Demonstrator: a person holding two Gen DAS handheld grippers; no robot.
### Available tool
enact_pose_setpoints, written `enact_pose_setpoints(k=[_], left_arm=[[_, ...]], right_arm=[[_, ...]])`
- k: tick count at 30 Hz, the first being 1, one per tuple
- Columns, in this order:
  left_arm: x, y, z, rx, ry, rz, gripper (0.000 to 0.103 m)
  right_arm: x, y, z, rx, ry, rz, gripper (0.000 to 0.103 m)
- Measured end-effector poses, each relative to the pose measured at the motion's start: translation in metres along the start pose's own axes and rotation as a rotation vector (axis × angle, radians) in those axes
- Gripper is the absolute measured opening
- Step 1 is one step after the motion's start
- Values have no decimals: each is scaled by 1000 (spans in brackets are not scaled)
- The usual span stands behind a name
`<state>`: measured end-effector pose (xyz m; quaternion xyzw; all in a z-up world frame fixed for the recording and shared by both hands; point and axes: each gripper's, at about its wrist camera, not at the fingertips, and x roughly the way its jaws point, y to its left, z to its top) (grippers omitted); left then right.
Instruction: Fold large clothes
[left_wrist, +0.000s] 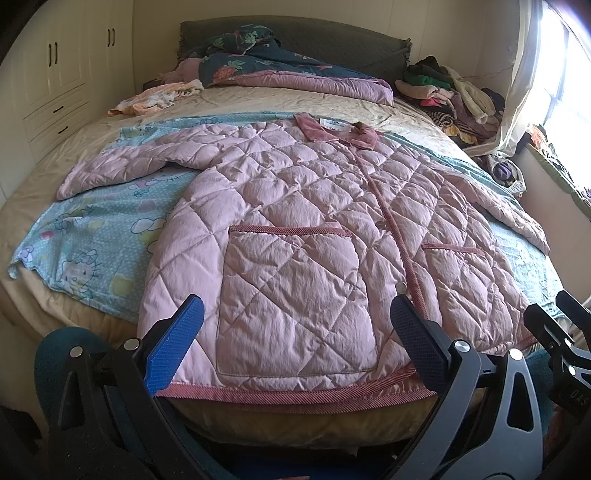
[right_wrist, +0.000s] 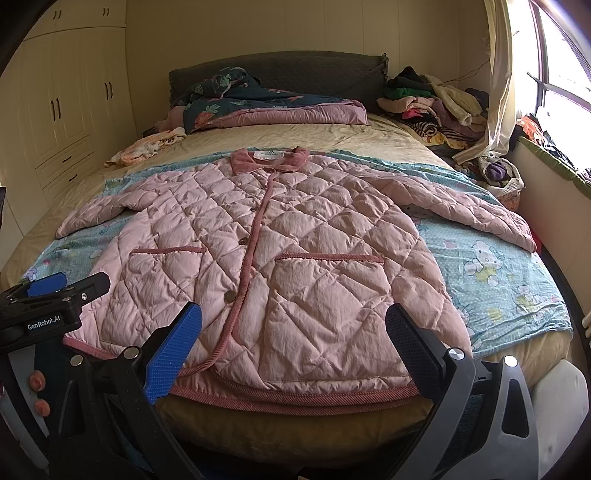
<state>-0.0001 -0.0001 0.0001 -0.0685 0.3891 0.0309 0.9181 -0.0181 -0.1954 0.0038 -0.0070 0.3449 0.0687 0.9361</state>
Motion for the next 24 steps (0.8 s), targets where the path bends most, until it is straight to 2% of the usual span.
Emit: enact_pose_setpoints(k=[24], left_arm=[[0,0,0,3,1,3,95]], right_arm=[[2,0,0,0,5,2,99]])
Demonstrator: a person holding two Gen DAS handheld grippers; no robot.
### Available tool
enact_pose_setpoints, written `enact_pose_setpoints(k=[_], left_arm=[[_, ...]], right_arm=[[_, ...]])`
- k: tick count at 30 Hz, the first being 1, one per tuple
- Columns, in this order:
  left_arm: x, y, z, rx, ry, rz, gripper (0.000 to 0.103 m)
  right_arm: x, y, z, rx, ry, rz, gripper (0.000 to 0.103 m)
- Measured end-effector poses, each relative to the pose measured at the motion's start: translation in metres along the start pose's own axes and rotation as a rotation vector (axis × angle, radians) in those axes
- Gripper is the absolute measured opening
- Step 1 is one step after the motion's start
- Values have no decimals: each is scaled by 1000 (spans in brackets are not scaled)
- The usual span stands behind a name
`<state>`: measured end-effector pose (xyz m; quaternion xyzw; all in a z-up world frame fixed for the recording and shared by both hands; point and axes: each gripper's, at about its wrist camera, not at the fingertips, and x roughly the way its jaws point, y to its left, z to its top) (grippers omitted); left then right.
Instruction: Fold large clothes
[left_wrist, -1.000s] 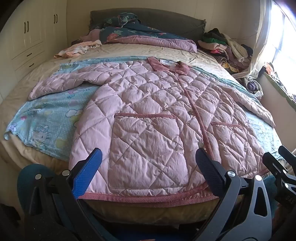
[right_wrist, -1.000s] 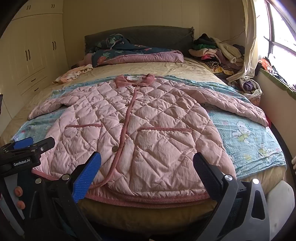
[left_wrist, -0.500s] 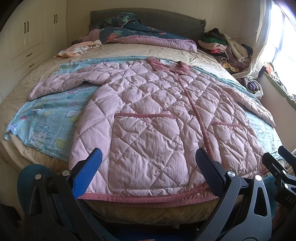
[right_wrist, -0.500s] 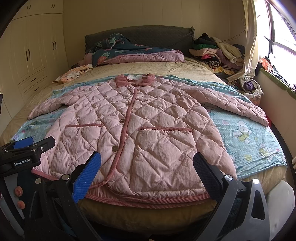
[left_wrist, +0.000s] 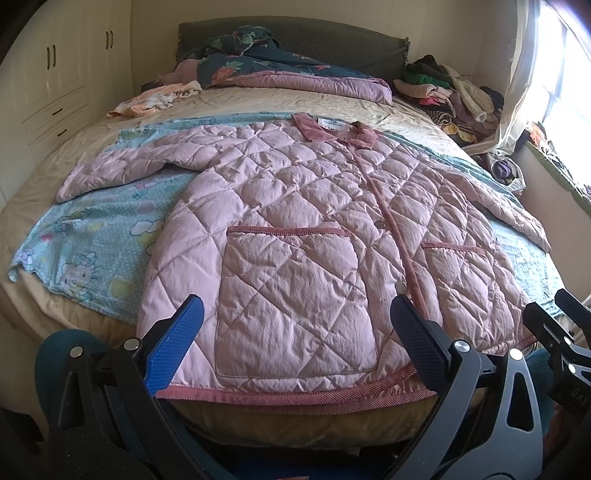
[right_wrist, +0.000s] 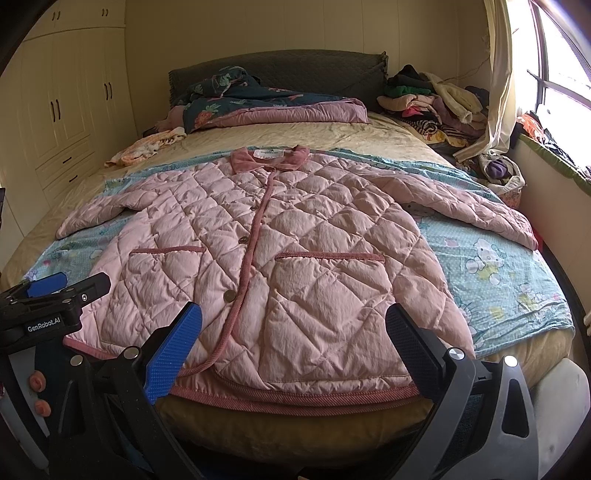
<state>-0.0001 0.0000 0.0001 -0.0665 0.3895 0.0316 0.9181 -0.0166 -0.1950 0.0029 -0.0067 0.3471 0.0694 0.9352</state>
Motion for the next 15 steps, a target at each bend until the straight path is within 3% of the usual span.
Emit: enact_pose_setpoints(k=[15], left_arm=[[4,5,1,-1,5,-3,95]], right_arm=[[-2,-1,4,1,6,2,99]])
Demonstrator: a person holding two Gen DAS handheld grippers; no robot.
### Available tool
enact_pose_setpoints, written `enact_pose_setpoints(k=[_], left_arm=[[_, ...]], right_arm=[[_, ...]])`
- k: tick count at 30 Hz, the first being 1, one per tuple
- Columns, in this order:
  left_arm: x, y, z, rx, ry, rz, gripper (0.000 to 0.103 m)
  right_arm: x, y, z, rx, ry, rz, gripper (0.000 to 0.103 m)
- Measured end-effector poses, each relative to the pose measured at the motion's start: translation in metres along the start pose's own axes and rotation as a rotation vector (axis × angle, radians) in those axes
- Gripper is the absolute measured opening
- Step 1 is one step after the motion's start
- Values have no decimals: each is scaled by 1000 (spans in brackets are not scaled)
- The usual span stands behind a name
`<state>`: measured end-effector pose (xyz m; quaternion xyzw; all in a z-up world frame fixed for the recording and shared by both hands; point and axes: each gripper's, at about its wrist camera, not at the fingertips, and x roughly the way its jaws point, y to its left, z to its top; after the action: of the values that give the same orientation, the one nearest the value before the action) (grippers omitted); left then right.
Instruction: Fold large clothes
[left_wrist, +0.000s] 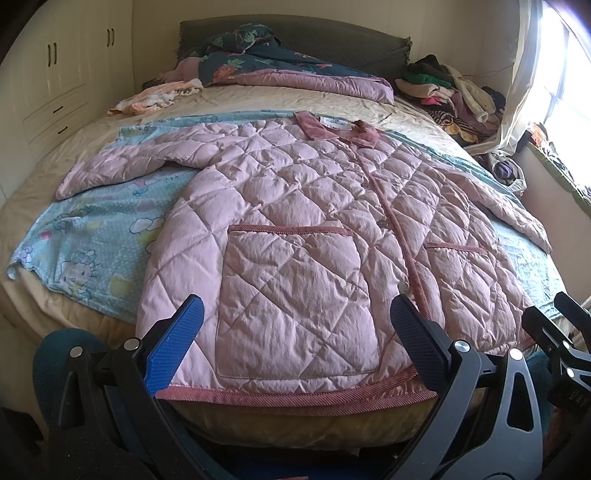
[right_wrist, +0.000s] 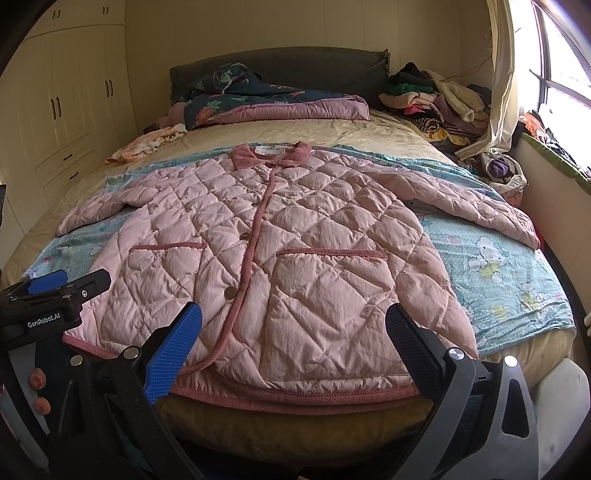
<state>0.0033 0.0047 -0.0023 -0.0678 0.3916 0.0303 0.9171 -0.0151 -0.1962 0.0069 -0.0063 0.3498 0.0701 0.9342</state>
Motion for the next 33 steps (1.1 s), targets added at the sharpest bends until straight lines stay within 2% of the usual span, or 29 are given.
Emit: enact_pose_setpoints(k=[8,33], left_arm=[[10,0,4,4,6,9,95],[90,-27,103,-10,49,14,95]], right_arm=[[16,1,-3,7,17,-3,99],[87,-25,91,12,82,-57,99]])
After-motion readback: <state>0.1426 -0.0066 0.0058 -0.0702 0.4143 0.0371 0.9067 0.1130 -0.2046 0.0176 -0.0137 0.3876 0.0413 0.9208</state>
